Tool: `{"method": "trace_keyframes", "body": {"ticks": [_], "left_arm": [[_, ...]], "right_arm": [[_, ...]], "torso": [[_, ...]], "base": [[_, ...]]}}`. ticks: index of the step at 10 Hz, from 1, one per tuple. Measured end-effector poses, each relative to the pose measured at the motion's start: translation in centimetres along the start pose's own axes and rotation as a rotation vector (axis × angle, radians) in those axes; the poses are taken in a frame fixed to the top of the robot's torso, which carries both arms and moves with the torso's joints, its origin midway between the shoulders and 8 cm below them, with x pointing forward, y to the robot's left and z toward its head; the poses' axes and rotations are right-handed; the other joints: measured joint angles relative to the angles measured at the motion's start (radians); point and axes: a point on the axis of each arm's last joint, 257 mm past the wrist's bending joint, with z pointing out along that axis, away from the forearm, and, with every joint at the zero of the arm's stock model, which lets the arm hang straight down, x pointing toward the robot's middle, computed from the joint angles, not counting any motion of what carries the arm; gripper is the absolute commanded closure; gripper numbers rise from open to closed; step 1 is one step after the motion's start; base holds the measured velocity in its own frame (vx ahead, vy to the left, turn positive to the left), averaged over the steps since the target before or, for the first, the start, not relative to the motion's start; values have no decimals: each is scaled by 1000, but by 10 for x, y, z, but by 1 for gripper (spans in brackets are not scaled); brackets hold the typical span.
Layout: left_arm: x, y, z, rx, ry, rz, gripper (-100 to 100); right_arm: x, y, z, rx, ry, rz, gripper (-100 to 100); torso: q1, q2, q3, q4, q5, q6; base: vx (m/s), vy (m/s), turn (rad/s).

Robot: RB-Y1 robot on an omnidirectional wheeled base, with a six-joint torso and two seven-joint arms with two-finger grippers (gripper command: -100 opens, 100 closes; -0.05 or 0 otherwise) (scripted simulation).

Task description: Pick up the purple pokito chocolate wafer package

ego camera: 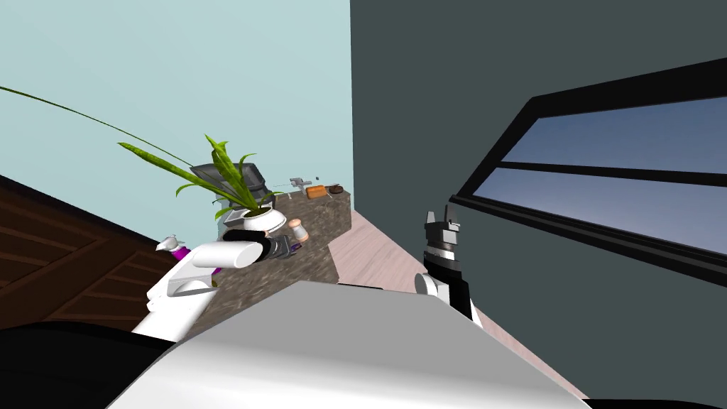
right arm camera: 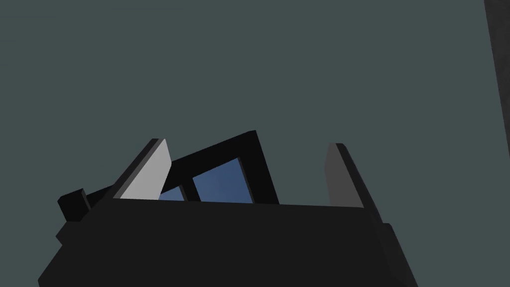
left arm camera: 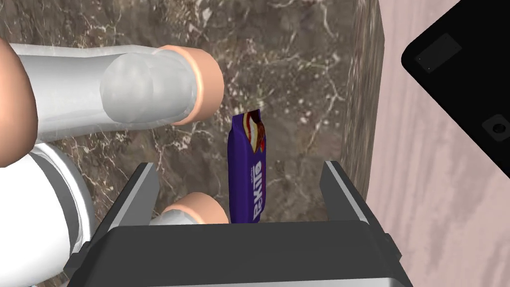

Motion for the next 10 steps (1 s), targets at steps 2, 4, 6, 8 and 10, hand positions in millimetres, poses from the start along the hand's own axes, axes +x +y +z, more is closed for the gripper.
{"method": "trace_keyframes", "body": {"ticks": [2,4,6,8,10], "left_arm": [[-20,6,-1,-51,-45,-45,-100],[-33,12,-2,-91,-79,-72,-100],[-51,20,-7,-141,-124,-113,-100],[-67,29,-11,-188,-167,-154,-100],[-82,40,-16,-237,-210,-193,-100]], "right_arm": [[0,0,0,0,0,0,0],[0,0,0,0,0,0,0],[0,0,0,0,0,0,0],[0,0,0,0,0,0,0],[0,0,0,0,0,0,0]], "torso": [[1,0,0,0,0,0],[0,0,0,0,0,1],[0,-1,0,0,0,0],[0,-1,0,0,0,1],[0,-1,0,0,0,0]], "base": [[11,22,-60],[18,20,-183],[21,28,-151],[16,25,-171],[20,31,-130]]}}
